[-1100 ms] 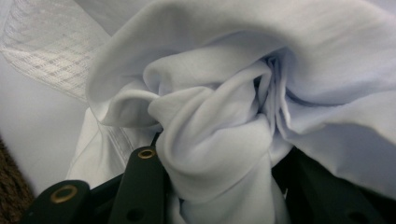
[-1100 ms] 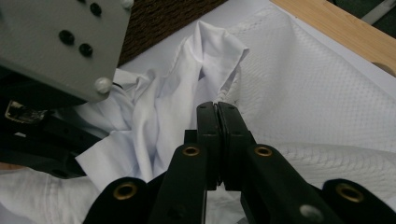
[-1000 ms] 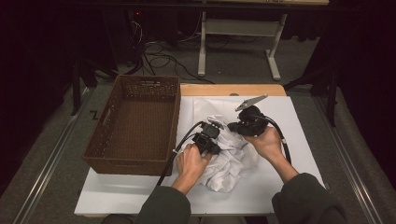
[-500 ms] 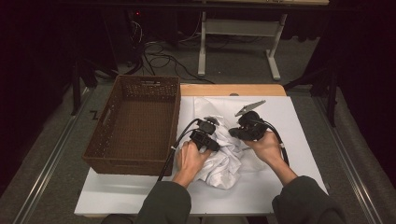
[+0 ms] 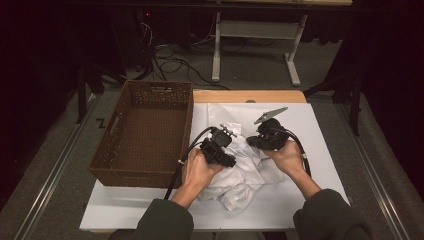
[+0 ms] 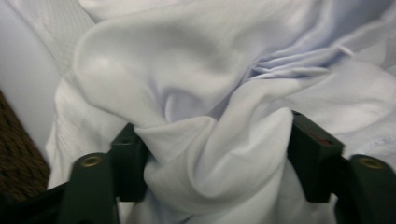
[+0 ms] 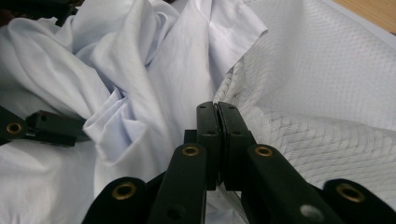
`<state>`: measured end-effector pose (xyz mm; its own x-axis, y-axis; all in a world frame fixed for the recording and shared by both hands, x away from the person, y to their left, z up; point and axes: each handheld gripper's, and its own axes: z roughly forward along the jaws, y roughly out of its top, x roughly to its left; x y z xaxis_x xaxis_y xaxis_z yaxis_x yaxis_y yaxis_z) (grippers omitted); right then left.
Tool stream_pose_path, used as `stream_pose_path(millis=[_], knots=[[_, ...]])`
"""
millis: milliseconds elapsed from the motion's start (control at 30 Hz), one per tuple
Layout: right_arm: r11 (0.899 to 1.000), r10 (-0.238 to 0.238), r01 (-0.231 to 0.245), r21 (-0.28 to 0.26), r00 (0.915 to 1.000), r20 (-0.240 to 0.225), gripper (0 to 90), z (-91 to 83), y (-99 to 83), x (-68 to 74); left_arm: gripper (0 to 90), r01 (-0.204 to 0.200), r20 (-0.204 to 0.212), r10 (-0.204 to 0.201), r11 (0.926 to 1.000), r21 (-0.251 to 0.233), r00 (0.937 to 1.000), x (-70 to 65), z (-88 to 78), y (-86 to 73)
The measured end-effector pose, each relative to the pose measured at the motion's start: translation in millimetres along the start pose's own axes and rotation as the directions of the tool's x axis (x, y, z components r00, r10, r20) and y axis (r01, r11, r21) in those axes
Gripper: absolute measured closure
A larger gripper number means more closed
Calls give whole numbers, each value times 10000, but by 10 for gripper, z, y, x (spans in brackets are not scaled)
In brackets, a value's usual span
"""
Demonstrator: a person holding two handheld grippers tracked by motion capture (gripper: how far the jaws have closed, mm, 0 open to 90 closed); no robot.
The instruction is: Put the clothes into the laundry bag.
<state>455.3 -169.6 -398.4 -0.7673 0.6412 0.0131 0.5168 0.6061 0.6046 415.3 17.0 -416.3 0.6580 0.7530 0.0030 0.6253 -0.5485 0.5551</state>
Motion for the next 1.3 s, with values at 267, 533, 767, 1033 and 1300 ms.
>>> stream_pose_path(millis=[267, 533, 767, 1033, 1300], knots=[[9999, 96, -96, -89, 9999, -29, 895, 36, 28, 1, 760, -295, 1231, 342, 9988, -394, 9918, -68, 84, 28], [9967, 264, -317, -744, 9971, -711, 897, -41, 58, 46, 785, 104, 1460, -121, 9999, 130, 9892, -126, 345, 101], [9990, -308, 295, -337, 9987, -396, 897, -46, 23, 139, 719, 766, 341, -772, 9969, 191, 9964, -60, 558, 185], [9992, -399, 399, -21, 9991, -151, 896, 21, -25, 109, 425, 289, 483, -306, 9989, 371, 9984, -51, 174, 127], [9994, -335, 335, -15, 9993, -193, 895, 16, -61, 86, 346, 367, -96, -368, 9993, -92, 9993, 107, -274, 148]])
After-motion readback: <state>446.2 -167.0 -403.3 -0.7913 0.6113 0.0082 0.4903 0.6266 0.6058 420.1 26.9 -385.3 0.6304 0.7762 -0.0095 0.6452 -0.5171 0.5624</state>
